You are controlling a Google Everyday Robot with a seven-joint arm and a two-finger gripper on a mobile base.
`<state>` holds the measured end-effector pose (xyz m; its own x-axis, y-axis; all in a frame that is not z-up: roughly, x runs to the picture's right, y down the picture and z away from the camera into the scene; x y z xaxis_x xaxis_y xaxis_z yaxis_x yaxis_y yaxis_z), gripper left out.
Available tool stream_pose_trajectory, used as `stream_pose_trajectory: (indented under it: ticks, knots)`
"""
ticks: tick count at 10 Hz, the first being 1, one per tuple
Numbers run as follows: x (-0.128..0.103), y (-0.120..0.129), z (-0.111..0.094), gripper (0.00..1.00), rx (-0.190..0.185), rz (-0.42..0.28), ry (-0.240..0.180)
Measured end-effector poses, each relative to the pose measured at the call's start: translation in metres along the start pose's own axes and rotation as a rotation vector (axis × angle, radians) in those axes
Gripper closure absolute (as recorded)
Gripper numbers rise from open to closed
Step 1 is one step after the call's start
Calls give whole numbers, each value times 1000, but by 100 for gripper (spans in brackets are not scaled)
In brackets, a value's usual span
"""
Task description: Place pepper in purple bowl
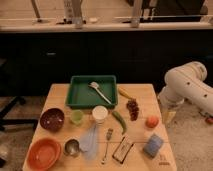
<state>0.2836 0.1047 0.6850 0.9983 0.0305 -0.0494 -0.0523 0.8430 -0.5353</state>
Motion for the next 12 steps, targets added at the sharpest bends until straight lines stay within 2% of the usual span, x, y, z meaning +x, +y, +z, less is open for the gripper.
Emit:
stream_pose_trajectory:
  ticks: [9,10,12]
  knots:
    - [0,0,0,20,2,-3,3]
    - [-2,0,1,20,6,-33,7]
    - [-18,-2,3,20,2,-199,-31]
